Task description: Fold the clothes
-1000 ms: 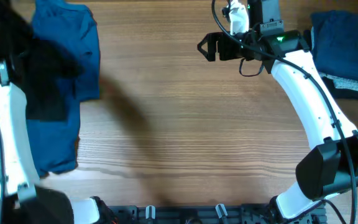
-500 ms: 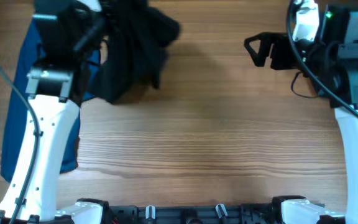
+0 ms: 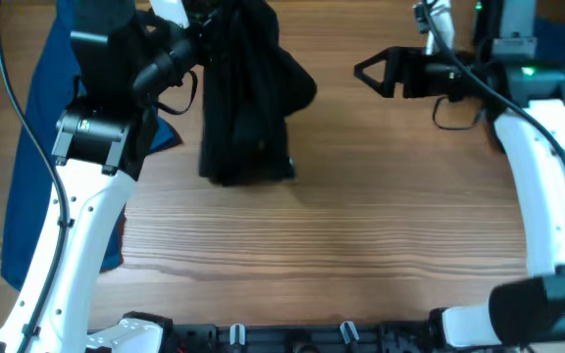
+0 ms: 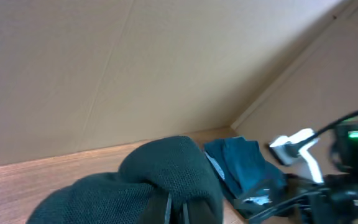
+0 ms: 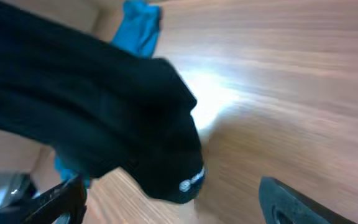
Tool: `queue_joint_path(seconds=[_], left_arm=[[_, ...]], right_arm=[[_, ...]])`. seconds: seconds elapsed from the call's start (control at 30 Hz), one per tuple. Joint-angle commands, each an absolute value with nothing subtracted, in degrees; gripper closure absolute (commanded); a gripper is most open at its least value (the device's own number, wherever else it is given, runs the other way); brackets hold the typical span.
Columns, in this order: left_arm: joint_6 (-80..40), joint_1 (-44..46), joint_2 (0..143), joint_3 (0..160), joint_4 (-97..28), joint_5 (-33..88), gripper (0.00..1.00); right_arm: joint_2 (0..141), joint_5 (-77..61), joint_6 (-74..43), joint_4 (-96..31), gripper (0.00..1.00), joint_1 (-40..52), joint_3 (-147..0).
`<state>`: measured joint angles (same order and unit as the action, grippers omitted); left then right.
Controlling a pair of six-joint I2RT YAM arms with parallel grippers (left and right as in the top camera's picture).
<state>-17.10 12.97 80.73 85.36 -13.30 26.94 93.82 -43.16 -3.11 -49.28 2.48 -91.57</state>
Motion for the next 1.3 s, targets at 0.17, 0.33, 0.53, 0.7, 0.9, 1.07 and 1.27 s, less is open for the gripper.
queue_joint_path(seconds=[0.17, 0.33, 0.53, 0.7, 0.9, 1.07, 1.27], left_arm=[[-20.27, 12.93, 78.85, 86.17, -11.79, 28.97, 0.96], [-23.0, 12.93, 78.83, 86.17, -11.31, 29.58, 0.96], [-23.03, 12.93, 78.85, 86.17, -8.64, 29.54, 0.96], [-23.0, 12.91, 78.85, 86.17, -8.23, 29.52, 0.96], [-23.0, 12.93, 78.85, 86.17, -7.88, 28.67, 0.96], [-22.98, 12.91, 78.85, 86.17, -7.97, 27.35, 0.96], [-22.74, 12.91, 78.87, 86.17, -13.45, 18.83, 0.96]], right_arm=[[101.06, -63.51, -1.58, -29.85, 0.11, 3.14, -84.38], [103.96, -62.83, -9.1, -14.17, 0.12, 6.2, -79.57], [106.41, -62.89, -10.57, -11.9, 0.39, 8.14, -79.26], [106.41, -63.55, -10.74, -10.7, 0.4, 10.83, -79.26], [106.41, -67.37, -12.47, -7.97, 0.4, 13.13, -79.26], [106.39, -62.65, -15.75, -6.66, 0.96, 14.2, -79.26], [103.61, -55.4, -16.25, -6.59, 0.96, 12.64, -80.23]])
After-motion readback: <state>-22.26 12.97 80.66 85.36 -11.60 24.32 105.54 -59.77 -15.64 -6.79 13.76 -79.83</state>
